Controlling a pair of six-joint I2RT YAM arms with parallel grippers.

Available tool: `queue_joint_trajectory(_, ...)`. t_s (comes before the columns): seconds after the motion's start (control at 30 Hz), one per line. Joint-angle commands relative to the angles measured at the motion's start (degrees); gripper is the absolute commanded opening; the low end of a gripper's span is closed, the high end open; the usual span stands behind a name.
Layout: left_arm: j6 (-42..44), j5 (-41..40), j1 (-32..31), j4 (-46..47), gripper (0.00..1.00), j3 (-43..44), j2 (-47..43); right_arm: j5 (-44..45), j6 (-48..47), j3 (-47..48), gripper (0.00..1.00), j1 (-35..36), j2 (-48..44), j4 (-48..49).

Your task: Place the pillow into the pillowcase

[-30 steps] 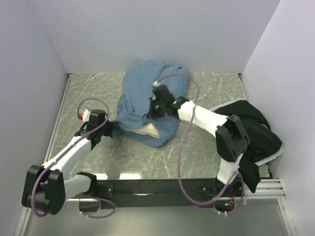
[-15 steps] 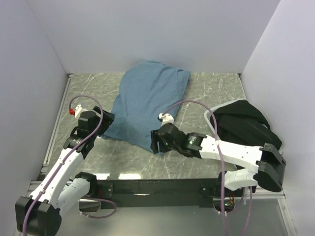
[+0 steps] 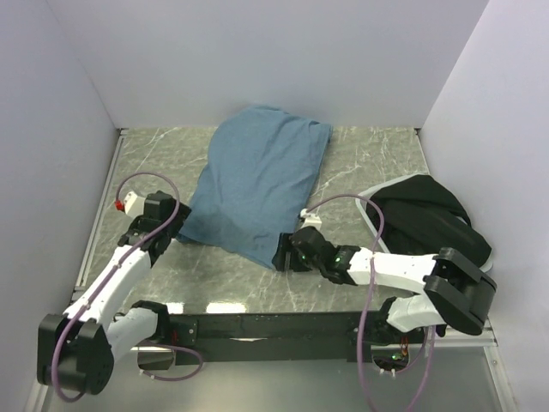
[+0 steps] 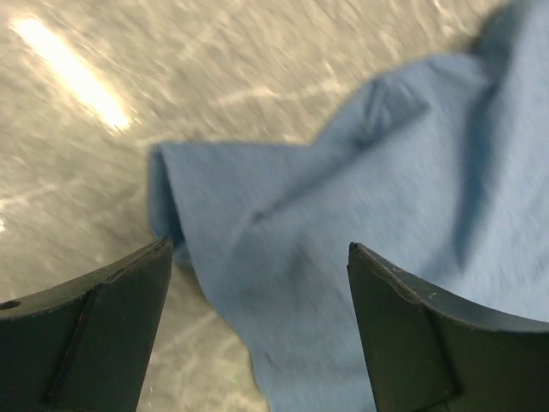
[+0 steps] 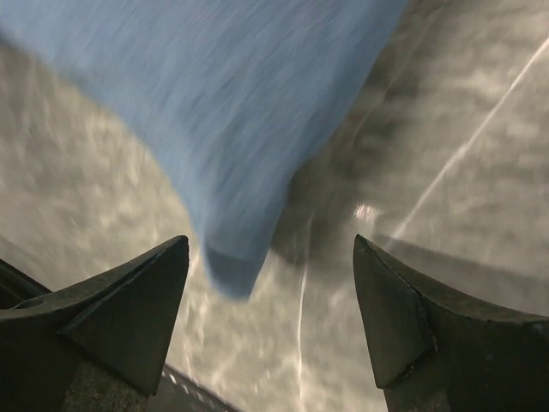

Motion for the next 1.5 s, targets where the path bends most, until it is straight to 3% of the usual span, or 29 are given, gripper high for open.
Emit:
queue_joint_trajectory(0.0, -0.16, 1.74, 3.40, 5.46, 0.86, 0.90, 2.06, -8.17, 4.91, -2.41, 0.82, -3.65, 3.70, 17.73)
queue_joint_trajectory(0.13, -0.16, 2.63, 4.72, 6.17, 0.81, 0.98, 4.08, -12.30, 7.63, -0.92, 0.73, -3.30, 11.33, 22.41)
queue_joint_trajectory(0.2, 0.02, 3.15, 4.90, 7.21, 0.78, 0.72, 4.88, -14.49, 7.99, -0.74, 0.44, -3.38, 12.84, 24.08)
queue_joint_trajectory(0.27, 0.37, 3.85, 5.07, 7.66, 0.77, 0.54, 5.23, -13.54, 6.68, 0.92, 0.00, -4.78, 11.63, 16.76)
queue_joint_trajectory(0.37, 1.33, 5.87, 5.07, 9.59, 0.75, -0.33, 4.97, -7.93, 2.12, 2.60, 0.00, -9.68, 2.24, 3.06)
queue_joint_trajectory(0.43, 1.25, 6.84, 5.07, 11.43, 0.68, -1.38, 4.18, -4.16, -3.06, 5.30, 0.00, -12.77, -6.00, -3.83)
queue_joint_trajectory(0.47, 1.51, 8.85, 4.90, 12.57, 0.66, -2.87, 3.92, -2.91, -4.74, 6.89, 0.00, -15.05, -7.96, -10.65)
queue_joint_trajectory(0.57, 1.60, 11.06, 3.94, 15.66, 0.56, -6.30, 4.09, 1.66, -9.49, 12.52, 0.00, -16.83, -12.63, -18.77)
queue_joint_trajectory(0.8, 0.02, 11.41, -4.76, 22.16, 0.59, -12.37, 5.06, 2.55, -13.80, 18.50, 0.00, -18.24, -11.76, -23.81)
queue_joint_trajectory(0.97, -3.93, 5.98, -13.98, 22.08, 0.64, -16.06, 4.18, 2.28, -14.86, 20.53, 0.00, -18.59, -11.41, -25.04)
queue_joint_trajectory(1.07, -5.17, 3.69, -14.88, 21.46, 0.70, -17.47, 3.48, 1.76, -15.30, 21.41, 0.00, -18.85, -10.97, -25.31)
queue_joint_trajectory(1.3, -5.60, 0.97, -15.93, 18.41, 0.67, -17.13, 5.66, 1.58, -15.83, 21.32, 0.00, -19.64, -11.14, -25.75)
queue_joint_trajectory(1.47, -8.15, -3.61, -20.68, 16.36, 0.63, -16.07, 7.51, 0.00, -16.09, 22.20, 0.00, -21.22, -12.11, -25.92)
